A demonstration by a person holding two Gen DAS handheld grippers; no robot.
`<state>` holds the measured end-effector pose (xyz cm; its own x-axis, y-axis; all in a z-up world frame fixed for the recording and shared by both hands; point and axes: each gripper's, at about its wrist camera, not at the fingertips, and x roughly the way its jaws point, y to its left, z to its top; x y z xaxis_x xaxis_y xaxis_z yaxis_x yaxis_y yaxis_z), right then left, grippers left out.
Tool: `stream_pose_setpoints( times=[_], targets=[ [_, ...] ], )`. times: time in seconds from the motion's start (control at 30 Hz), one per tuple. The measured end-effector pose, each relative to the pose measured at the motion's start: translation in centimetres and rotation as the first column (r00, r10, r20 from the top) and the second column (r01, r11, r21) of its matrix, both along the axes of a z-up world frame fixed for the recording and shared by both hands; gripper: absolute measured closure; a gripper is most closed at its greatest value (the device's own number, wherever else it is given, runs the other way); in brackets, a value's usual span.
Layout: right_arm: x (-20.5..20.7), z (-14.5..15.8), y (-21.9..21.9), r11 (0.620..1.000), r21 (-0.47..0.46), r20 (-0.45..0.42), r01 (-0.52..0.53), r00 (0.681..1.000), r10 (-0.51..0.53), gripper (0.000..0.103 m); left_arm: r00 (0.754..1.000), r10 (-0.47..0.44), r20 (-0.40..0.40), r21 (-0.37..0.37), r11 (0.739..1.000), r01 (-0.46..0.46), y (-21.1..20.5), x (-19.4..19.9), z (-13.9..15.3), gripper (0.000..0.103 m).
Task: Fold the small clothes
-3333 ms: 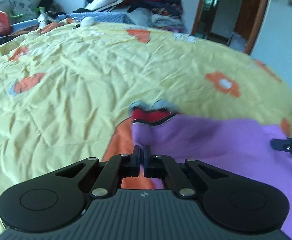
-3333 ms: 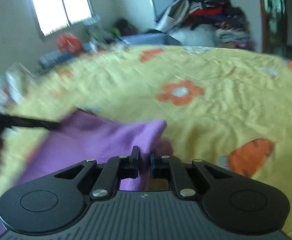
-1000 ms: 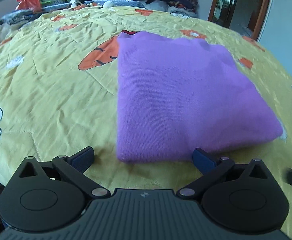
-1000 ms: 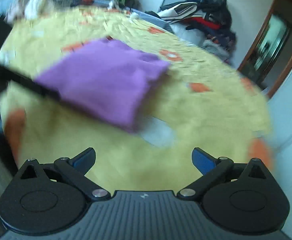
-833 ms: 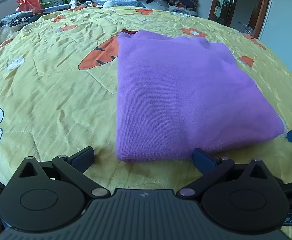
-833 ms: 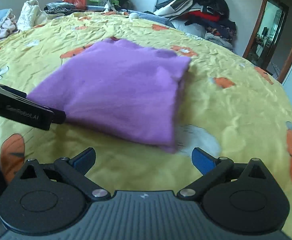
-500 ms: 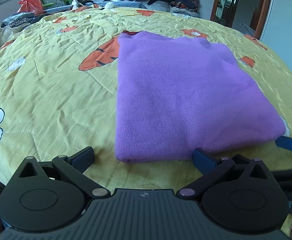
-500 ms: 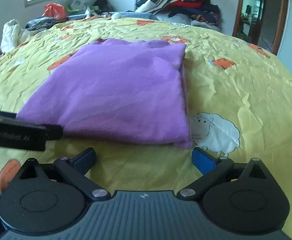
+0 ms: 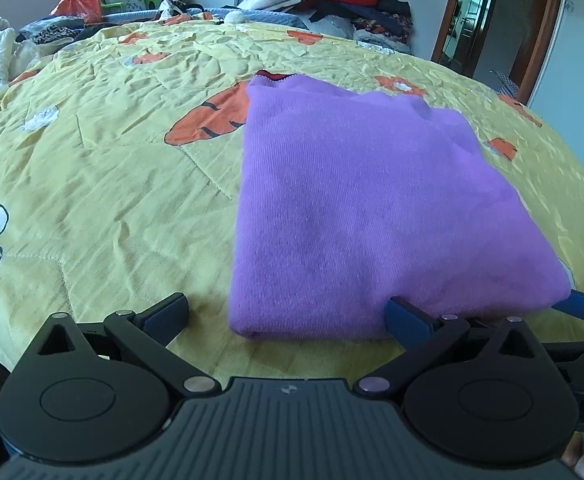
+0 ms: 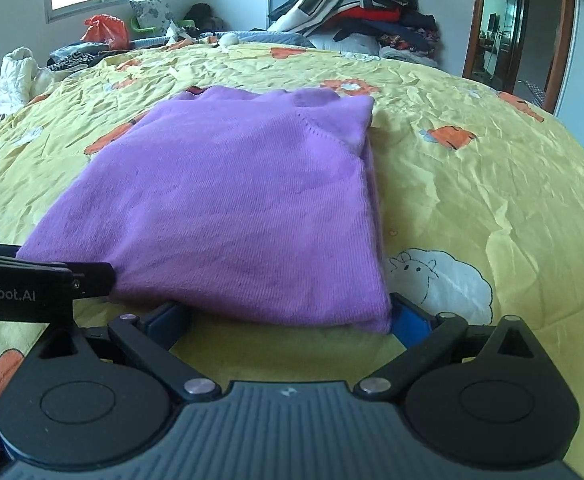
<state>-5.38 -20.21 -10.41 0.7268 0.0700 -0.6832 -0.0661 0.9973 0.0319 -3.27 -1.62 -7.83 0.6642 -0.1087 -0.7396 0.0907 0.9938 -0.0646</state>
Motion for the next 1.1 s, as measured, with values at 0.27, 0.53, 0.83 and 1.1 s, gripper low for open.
stream_pose_setpoints(
  times=[0.27,0.53,0.83,1.1],
  targets=[
    [-0.05,-0.03,0.07,1.0,0.0,0.001,0.0,1.0,0.0,0.0,1.0,-0.016,0.02,0.001,1.0,0.016,-0.23,0.2,-0.25,0.0],
    [-0.03,-0.02,0.08,1.0,0.002,0.001,0.0,1.0,0.0,0.0,0.999,-0.022,0.039,0.0,1.0,0.022,-0.24,0.28,-0.37,0.0],
    [-0.03,-0.04,0.09,1.0,0.001,0.001,0.0,1.0,0.0,0.0,0.999,-0.022,0.039,0.001,1.0,0.022,-0.25,0.26,-0.38,0.0],
    [-0.03,-0.05,0.09,1.0,0.001,0.001,0.001,1.0,-0.001,0.0,0.999,-0.022,0.039,0.001,1.0,0.022,-0.27,0.25,-0.39,0.0]
  ],
)
